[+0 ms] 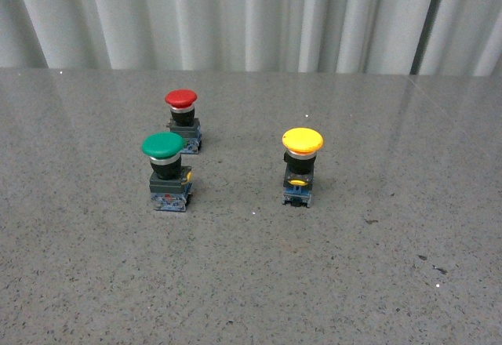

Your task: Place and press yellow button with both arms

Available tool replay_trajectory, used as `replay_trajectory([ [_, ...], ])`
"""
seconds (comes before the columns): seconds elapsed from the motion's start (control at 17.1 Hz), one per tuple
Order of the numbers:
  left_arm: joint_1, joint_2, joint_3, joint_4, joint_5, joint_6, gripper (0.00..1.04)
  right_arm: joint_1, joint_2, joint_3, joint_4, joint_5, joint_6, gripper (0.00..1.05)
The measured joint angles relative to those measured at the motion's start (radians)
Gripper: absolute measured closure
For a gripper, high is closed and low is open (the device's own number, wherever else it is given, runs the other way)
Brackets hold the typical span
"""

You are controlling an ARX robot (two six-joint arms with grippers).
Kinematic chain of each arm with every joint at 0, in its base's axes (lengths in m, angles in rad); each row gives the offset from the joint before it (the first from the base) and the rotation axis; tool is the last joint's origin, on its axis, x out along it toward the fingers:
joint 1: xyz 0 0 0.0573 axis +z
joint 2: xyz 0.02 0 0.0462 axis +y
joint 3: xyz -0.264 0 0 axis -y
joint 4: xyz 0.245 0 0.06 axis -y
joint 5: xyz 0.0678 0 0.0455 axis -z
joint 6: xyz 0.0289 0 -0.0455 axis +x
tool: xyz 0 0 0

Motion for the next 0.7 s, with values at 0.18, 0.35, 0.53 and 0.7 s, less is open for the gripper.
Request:
replay_trajectory([
  [0.18,0.000,0.000,0.000,0.000,-0.001,0.000,0.47,0.035,0.076,0.015,0.028,0.074,0.028,0.06],
  [0.35,0.000,0.000,0.000,0.000,0.000,0.000,0.39,0.039,0.213,0.059,0.109,0.086,0.050,0.06],
  [0.53,0.000,0.000,0.000,0.000,0.000,0.000,0.09,0.156,0.620,0.283,0.428,0.121,0.047,0.06],
  [0.7,0.000,0.000,0.000,0.000,0.000,0.000,0.07,0.250,1.028,0.490,0.583,0.109,0.040,0.06],
])
